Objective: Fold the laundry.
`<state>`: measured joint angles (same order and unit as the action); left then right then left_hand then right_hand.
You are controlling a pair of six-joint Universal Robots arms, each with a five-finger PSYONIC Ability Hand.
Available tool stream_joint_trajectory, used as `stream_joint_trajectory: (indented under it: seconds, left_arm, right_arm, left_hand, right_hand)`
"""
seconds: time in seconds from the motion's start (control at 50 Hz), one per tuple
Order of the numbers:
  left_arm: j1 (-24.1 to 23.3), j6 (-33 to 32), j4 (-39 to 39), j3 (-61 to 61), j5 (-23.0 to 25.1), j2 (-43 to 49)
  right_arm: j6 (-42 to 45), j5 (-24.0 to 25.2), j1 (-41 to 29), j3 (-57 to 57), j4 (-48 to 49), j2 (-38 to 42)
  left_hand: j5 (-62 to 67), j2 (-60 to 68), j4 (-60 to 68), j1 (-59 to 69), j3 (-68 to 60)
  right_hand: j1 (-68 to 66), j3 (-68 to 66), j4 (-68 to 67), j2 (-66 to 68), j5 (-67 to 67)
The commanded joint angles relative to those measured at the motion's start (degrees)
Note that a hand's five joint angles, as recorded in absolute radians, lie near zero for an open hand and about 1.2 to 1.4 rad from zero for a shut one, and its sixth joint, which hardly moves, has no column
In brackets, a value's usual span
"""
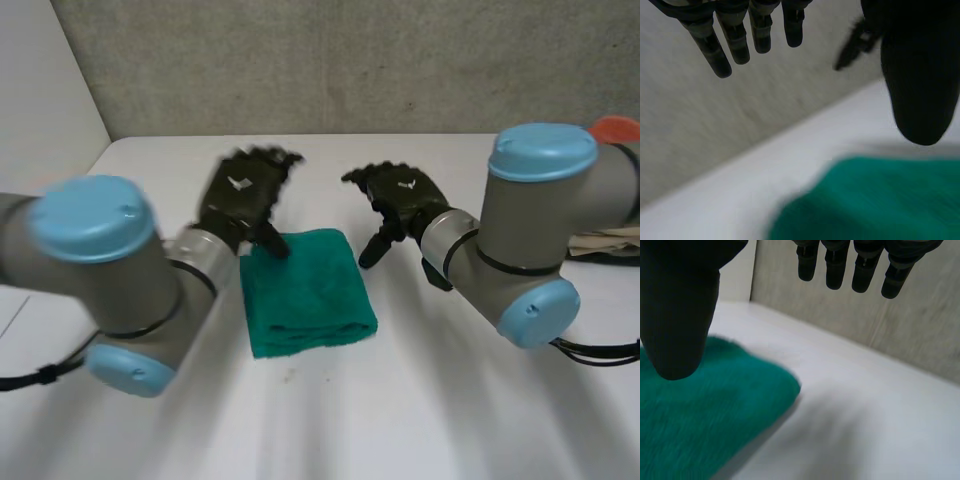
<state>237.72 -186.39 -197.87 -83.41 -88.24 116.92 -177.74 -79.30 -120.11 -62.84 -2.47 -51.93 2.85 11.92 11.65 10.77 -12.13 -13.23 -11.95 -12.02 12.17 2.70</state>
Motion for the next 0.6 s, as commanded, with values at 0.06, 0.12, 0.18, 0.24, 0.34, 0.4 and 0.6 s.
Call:
stream_joint_trajectory:
  seconds: [0.06,0.12,0.18,0.24,0.34,0.4,0.6]
  left_arm:
    - [-2.3,0.1,19.5,11.9,-3.8,13.6]
    - [-2.0,-0.5,21.3,13.1,-8.0,14.3]
    - [-1.7,-1.4,22.4,12.9,-10.4,14.4]
    - [-1.9,-3.1,23.0,12.1,-10.8,13.9]
    - [-2.0,-4.9,22.7,10.4,-10.6,11.6]
    - [-2.2,-6.3,22.5,11.0,-10.5,8.4]
    - [-1.0,-7.4,21.3,16.9,1.3,1.2]
  right_arm:
    - [0.9,3.4,-0.8,8.3,-9.3,9.5]
    - [0.9,5.0,-1.0,9.5,-10.1,11.4]
    - [1.4,5.1,-1.5,12.1,-12.8,14.5]
    - [4.6,3.8,-2.7,15.5,-16.9,17.0]
    - [13.8,-2.5,-3.1,17.2,-19.2,17.2]
    - [17.8,-8.4,-4.0,16.4,-16.5,14.1]
    - [22.3,-12.3,-11.2,-4.9,6.0,-0.3]
  left_hand:
    - [-2.6,-1.7,-1.4,-0.6,1.9]
    - [-2.8,-1.9,-1.6,-0.7,2.1]
    - [-2.5,-1.5,-1.3,-0.4,1.8]
    - [-2.6,-1.7,-1.4,-0.6,1.9]
    - [-2.6,-1.7,-1.4,-0.6,1.9]
    - [-2.9,-1.9,-1.7,-0.8,2.1]
    - [-2.9,-1.9,-1.7,-0.8,2.1]
  right_hand:
    - [3.2,2.0,2.0,-2.2,-2.7]
    - [3.2,2.0,2.0,-2.2,-2.7]
    - [3.2,2.0,2.0,-2.2,-2.7]
    - [3.2,2.0,2.0,-2.2,-2.7]
    - [3.2,2.0,2.0,-2.2,-2.7]
    - [3.2,2.0,2.0,-2.2,-2.7]
    - [3.2,2.0,2.0,-2.2,-2.7]
